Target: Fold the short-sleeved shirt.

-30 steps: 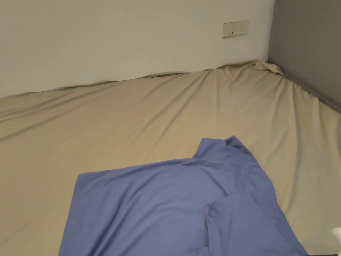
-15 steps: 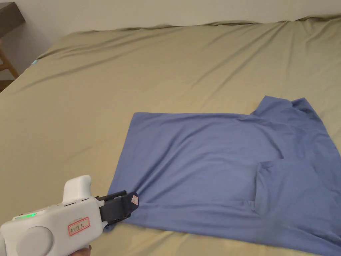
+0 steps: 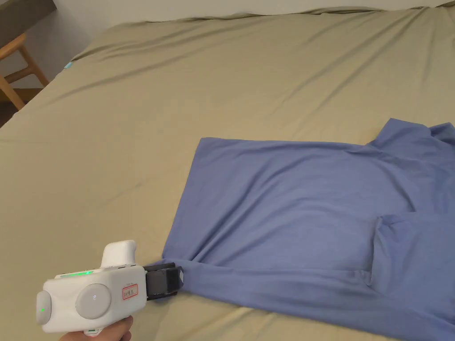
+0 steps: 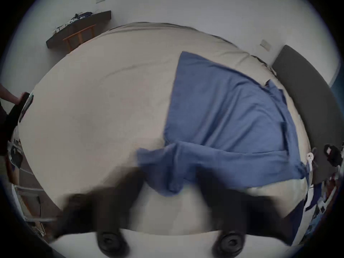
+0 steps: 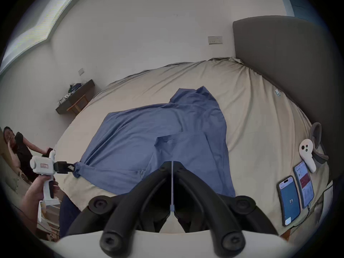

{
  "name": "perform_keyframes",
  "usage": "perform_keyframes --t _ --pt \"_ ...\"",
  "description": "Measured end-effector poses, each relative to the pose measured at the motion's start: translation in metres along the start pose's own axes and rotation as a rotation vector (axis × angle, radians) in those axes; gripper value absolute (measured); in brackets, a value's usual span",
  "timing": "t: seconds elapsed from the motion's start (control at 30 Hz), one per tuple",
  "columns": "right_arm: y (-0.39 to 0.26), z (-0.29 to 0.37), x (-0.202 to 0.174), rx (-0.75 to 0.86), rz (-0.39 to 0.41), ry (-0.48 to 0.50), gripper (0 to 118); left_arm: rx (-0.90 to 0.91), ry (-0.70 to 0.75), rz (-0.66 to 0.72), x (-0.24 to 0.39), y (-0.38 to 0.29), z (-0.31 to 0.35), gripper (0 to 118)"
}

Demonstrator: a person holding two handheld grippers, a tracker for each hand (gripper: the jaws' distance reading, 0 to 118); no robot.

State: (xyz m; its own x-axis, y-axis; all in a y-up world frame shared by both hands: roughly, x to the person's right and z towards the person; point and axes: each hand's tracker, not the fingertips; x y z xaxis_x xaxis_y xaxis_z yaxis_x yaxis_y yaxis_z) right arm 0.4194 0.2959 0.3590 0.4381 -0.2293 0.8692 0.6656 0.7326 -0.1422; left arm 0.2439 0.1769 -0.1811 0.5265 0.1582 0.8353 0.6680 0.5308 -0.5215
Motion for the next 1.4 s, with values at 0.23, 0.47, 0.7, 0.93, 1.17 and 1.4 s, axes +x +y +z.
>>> perform_keyframes --t 0.23,0.47,0.7,0.93,1.17,1.4 --pt "-0.007 -0.012 0.011 -0.057 -0.046 -0.052 4 -0.091 0.049 -0.023 0.013 0.005 -0.034 118" --pt "-0.021 -0.011 0.047 -0.138 -0.043 -0.182 4 -0.078 0.162 -0.151 0.027 0.005 -0.027 75" --pt "-0.045 -0.016 0.103 -0.166 -0.127 -0.282 4 -0.062 -0.091 0.018 0.047 0.006 0.009 21" --pt "-0.069 -0.038 0.127 -0.262 -0.147 -0.103 118 -0.056 -0.195 0.152 0.032 0.013 0.025 21" --pt "-0.092 -0.052 0.139 -0.331 -0.229 -0.047 101 -0.051 -0.197 0.155 0.034 0.012 0.031 21" --pt "-0.087 -0.05 0.137 -0.321 -0.268 -0.041 7 -0.055 -0.204 0.186 0.029 0.011 0.027 21"
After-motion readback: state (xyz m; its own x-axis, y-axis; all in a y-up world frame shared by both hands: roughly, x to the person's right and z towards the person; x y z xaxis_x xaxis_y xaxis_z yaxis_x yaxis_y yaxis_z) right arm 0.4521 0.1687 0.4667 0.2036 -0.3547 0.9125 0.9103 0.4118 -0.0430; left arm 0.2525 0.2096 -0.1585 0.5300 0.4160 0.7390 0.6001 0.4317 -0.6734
